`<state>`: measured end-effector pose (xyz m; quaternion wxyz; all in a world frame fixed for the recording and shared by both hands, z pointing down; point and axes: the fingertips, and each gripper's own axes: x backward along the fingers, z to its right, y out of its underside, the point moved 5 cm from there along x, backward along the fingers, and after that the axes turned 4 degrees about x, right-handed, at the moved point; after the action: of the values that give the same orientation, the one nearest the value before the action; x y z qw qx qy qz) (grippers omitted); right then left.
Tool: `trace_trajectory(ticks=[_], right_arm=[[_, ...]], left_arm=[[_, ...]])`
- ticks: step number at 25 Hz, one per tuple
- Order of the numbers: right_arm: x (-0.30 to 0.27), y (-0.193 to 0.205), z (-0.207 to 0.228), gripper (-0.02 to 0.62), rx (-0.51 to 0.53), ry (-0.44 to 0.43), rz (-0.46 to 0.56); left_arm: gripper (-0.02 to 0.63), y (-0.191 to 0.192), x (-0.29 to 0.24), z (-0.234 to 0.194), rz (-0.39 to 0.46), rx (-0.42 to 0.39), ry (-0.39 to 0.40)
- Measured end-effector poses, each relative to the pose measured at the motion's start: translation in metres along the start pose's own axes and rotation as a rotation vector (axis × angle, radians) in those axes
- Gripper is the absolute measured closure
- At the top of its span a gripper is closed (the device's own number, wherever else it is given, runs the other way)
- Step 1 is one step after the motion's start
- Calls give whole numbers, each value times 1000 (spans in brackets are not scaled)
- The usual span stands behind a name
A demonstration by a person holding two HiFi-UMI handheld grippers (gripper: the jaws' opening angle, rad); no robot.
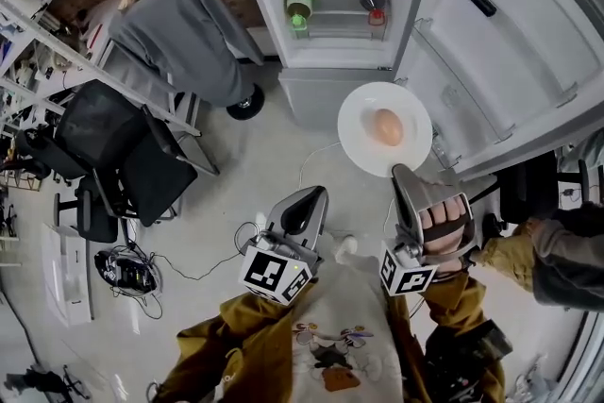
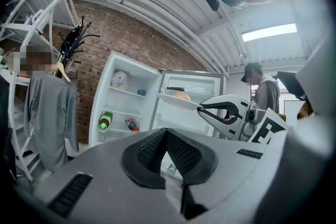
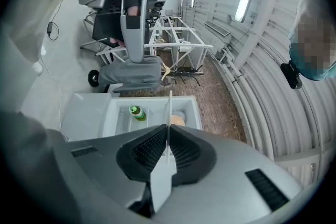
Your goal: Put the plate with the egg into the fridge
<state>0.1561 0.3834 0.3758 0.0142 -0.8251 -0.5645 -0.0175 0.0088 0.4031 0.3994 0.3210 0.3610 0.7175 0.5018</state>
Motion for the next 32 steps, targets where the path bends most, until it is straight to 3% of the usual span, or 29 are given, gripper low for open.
trace_trajectory(ticks=[9, 20, 32], right_arm=[[-51, 14, -14, 574, 23, -16, -5], [-169, 18, -24, 574, 28, -39, -47], [-266, -2, -17, 574, 67, -60, -112]], left_arm=[[600, -12, -47, -35, 16, 12, 5], [600, -43, -132, -126, -5, 36, 57], [600, -90, -174, -226, 8, 54, 107]])
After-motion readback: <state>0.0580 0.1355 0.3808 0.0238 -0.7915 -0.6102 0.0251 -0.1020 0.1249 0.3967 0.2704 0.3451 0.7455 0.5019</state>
